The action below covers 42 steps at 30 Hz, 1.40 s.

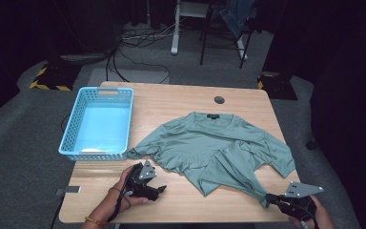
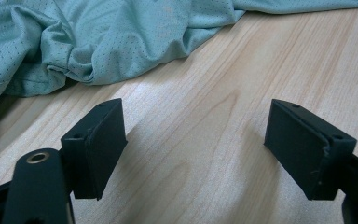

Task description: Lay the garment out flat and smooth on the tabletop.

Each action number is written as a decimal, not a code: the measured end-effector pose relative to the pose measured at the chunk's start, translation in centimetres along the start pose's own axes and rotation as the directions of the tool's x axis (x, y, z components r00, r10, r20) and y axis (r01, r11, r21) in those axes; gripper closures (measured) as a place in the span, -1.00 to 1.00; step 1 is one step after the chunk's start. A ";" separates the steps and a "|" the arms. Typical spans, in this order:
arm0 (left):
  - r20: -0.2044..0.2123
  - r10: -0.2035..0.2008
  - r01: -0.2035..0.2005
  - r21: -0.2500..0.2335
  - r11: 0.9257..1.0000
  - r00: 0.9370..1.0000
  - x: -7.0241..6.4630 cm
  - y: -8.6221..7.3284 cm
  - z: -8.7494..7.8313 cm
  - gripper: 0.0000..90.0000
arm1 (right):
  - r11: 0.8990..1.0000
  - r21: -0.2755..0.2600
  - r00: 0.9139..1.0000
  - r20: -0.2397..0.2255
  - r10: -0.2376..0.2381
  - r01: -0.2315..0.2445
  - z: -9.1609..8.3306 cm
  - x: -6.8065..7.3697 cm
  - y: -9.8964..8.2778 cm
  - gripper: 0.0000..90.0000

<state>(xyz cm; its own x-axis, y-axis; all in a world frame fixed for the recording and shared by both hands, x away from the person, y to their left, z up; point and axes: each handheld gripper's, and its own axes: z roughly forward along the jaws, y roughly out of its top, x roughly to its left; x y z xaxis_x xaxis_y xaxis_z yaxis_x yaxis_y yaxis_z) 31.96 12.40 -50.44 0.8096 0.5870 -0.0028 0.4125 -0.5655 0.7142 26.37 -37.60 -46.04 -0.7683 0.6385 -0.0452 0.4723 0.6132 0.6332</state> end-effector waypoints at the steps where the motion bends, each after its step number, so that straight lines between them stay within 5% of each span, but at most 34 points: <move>1: 0.000 0.000 0.000 0.000 1.000 1.000 0.0 0.0 0.0 -0.55 | 1.000 0.004 1.000 -0.002 0.003 -0.003 -0.1 0.0 -0.2 0.93; 4: 0.000 0.000 0.000 0.000 1.000 1.000 0.0 0.0 0.0 -0.55 | 1.000 0.012 1.000 -0.015 0.006 -0.006 -0.4 0.0 -0.7 0.83; 9: 0.000 0.000 0.000 0.000 1.000 1.000 0.0 0.0 0.0 -0.55 | 1.000 -0.002 1.000 0.018 -0.007 0.007 -0.7 0.1 0.3 0.27; 16: 0.000 0.001 -0.001 0.003 1.000 1.000 0.0 0.1 0.0 -0.55 | 0.996 -0.084 0.997 0.077 -0.001 0.007 0.7 -0.8 4.9 0.09; 24: -0.004 0.000 0.000 0.002 1.000 1.000 0.0 0.0 0.0 -0.55 | 0.999 0.030 0.995 0.093 0.042 -0.045 6.0 -3.6 7.2 0.24; 28: -0.003 -0.002 0.002 0.001 1.000 1.000 0.0 0.0 0.0 -0.55 | 0.994 0.103 0.998 0.063 0.023 -0.030 7.0 -3.6 6.7 0.58; 33: -0.003 -0.002 0.002 0.001 1.000 1.000 0.0 0.0 0.0 -0.55 | 0.995 0.101 0.999 0.027 0.022 -0.025 6.1 -3.4 5.9 0.94; 42: -0.003 -0.001 0.001 0.002 1.000 1.000 0.0 0.0 0.0 -0.55 | 0.998 0.049 1.000 -0.007 0.027 -0.026 2.4 -1.7 3.4 0.97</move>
<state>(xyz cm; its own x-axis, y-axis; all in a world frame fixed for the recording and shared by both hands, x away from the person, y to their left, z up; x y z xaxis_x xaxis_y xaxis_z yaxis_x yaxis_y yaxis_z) 31.93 12.38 -50.43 0.8077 0.5896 -0.0017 0.4145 -0.5657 0.7129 30.30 -35.47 -45.64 -0.7584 0.6514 -0.0230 0.5131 0.6184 0.5952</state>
